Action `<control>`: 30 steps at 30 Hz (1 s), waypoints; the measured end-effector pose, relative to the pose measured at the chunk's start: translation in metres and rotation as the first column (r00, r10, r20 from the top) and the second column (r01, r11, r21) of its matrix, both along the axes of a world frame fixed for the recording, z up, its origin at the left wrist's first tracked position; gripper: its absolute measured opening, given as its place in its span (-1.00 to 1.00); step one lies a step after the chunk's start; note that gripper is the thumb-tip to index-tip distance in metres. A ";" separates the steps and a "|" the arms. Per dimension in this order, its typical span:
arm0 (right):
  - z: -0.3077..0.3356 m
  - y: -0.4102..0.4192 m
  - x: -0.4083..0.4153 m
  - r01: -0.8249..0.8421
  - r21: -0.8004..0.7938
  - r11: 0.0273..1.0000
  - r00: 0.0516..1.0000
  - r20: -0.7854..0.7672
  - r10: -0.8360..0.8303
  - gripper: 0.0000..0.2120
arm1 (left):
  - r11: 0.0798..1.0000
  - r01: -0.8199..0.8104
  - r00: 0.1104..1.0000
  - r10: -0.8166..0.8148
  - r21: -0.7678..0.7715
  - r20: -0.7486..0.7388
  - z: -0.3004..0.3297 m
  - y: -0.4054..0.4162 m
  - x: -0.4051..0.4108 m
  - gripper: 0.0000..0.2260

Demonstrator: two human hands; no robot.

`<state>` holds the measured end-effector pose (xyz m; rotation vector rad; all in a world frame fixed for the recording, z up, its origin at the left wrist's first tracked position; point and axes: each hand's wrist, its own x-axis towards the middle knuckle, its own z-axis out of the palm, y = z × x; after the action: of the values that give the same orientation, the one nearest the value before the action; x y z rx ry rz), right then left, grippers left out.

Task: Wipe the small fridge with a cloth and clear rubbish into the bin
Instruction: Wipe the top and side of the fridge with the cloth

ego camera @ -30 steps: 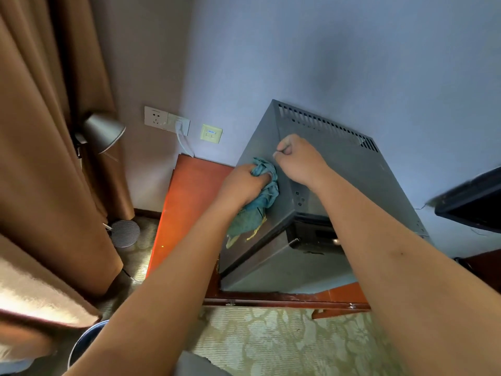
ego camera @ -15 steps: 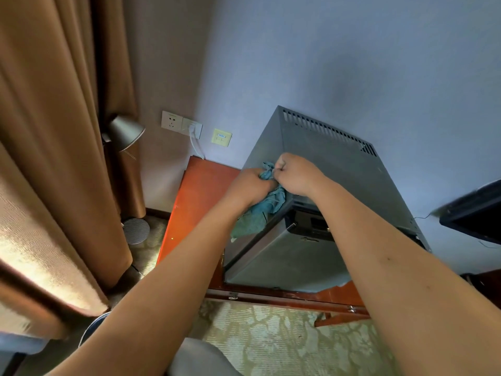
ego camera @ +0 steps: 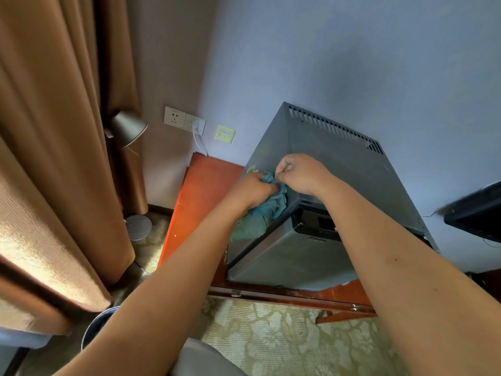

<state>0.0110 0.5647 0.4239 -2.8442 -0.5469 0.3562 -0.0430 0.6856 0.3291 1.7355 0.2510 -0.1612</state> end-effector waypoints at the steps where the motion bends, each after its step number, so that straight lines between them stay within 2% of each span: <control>1: -0.001 0.000 0.000 0.001 0.003 1.000 1.000 0.004 -0.001 -0.92 | 1.000 -0.027 0.999 0.027 -0.017 0.041 0.001 -0.002 0.001 -0.82; 3: -0.002 0.000 0.002 0.005 0.002 1.000 1.000 0.010 -0.005 -0.92 | 0.997 -0.067 0.995 0.064 0.027 0.079 -0.006 -0.006 0.002 -0.82; 5: -0.003 0.000 0.003 0.005 -0.013 1.000 1.000 0.019 -0.005 -0.92 | 0.988 -0.066 0.997 0.062 0.137 0.035 -0.025 -0.011 0.002 -0.75; 8: -0.005 0.001 0.002 -0.009 -0.060 0.998 0.999 0.045 0.011 -0.90 | 0.947 0.073 0.979 -0.008 0.311 -0.206 -0.057 -0.011 -0.001 -0.59; 11: -0.009 0.003 -0.002 -0.077 -0.258 0.963 0.982 0.150 0.119 -0.85 | 0.913 0.246 0.932 -0.131 0.326 -0.337 -0.069 -0.008 -0.006 -0.61; 13: -0.012 0.004 -0.002 -0.089 -0.335 0.938 0.963 0.213 0.167 -0.87 | 0.938 0.205 0.947 -0.118 0.280 -0.299 -0.064 -0.003 -0.002 -0.63; 15: -0.014 0.004 -0.002 -0.087 -0.353 0.932 0.951 0.248 0.183 -0.89 | 0.988 0.076 0.983 -0.052 0.131 -0.178 -0.054 0.002 0.005 -0.61; 17: -0.015 0.005 -0.002 -0.099 -0.366 0.925 0.940 0.271 0.208 -0.90 | 0.999 -0.032 0.999 0.030 -0.040 -0.042 -0.039 0.002 0.010 -0.69; 19: -0.015 0.005 -0.003 -0.109 -0.374 0.921 0.929 0.291 0.228 -0.93 | 0.995 -0.081 0.994 0.086 -0.066 0.071 -0.032 -0.001 0.013 -0.80; 21: -0.013 0.005 -0.003 -0.112 -0.365 0.924 0.924 0.303 0.232 -0.95 | 0.995 -0.100 0.991 0.101 -0.019 0.091 -0.035 -0.005 0.013 -0.79; 23: -0.012 0.004 -0.002 -0.115 -0.365 0.924 0.923 0.305 0.235 -0.91 | 0.994 -0.068 0.997 0.069 0.082 -0.015 -0.047 -0.006 0.013 -0.72; 26: -0.011 0.005 0.001 -0.128 -0.388 0.913 0.917 0.304 0.258 -0.88 | 0.944 0.157 0.948 -0.061 0.291 -0.313 -0.065 -0.003 0.007 -0.56; 28: -0.011 0.006 0.003 -0.133 -0.402 0.906 0.905 0.324 0.276 -0.88 | 0.929 0.237 0.912 -0.112 0.283 -0.395 -0.066 -0.002 0.004 -0.54; 30: -0.012 0.007 0.005 -0.129 -0.402 0.906 0.894 0.349 0.282 -0.88 | 0.959 0.187 0.928 -0.102 0.214 -0.359 -0.060 0.001 0.008 -0.55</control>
<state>0.0161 0.5720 0.4119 -3.2527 -0.9653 -0.1189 -0.0345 0.6866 0.2692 1.9675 0.4122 -0.5682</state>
